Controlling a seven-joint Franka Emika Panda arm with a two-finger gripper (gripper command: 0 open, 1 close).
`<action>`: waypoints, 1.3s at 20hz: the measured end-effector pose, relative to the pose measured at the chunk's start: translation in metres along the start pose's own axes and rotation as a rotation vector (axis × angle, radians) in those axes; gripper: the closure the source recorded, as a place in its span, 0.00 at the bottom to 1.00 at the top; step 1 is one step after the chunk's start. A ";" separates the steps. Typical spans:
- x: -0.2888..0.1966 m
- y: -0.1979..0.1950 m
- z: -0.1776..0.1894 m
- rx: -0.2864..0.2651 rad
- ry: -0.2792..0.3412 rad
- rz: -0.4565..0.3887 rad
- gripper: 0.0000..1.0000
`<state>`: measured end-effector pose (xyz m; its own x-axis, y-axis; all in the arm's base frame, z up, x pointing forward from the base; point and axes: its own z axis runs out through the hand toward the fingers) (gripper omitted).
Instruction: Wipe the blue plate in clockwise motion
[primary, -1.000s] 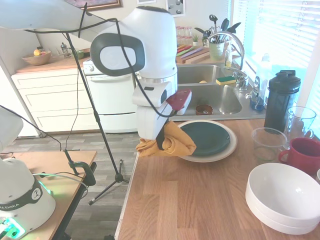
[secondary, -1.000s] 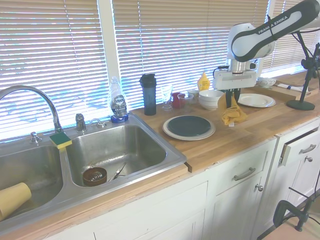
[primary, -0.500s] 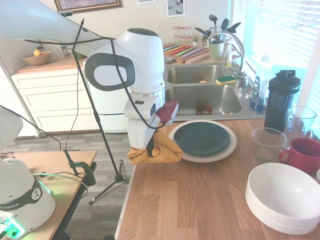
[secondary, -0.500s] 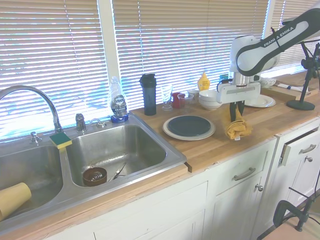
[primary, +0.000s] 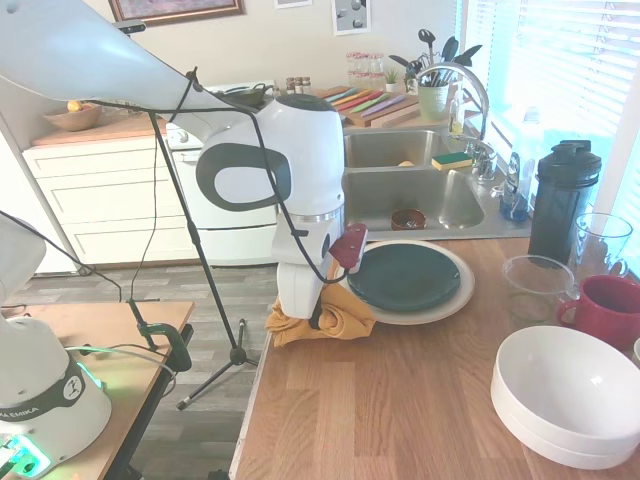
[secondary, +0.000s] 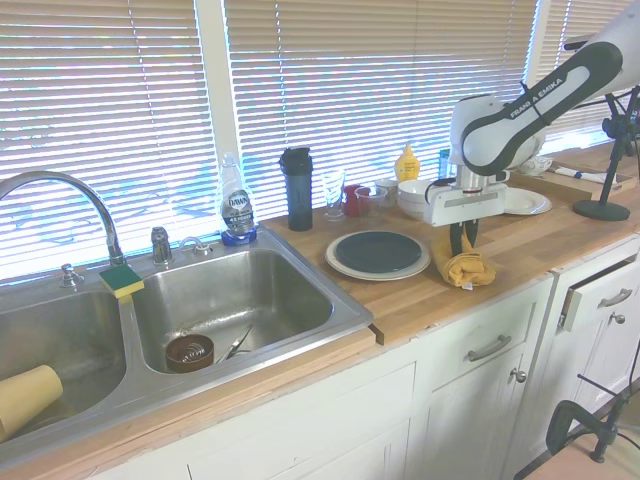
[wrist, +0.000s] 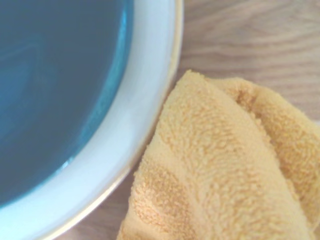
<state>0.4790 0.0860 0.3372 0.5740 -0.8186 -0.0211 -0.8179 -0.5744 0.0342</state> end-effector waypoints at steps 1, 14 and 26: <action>0.000 -0.002 -0.001 0.002 0.001 -0.003 1.00; -0.001 -0.003 -0.002 0.001 0.010 -0.018 0.00; 0.000 -0.003 -0.015 0.024 0.030 -0.012 0.00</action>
<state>0.4818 0.0873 0.3520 0.5843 -0.8115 0.0083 -0.8116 -0.5842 0.0100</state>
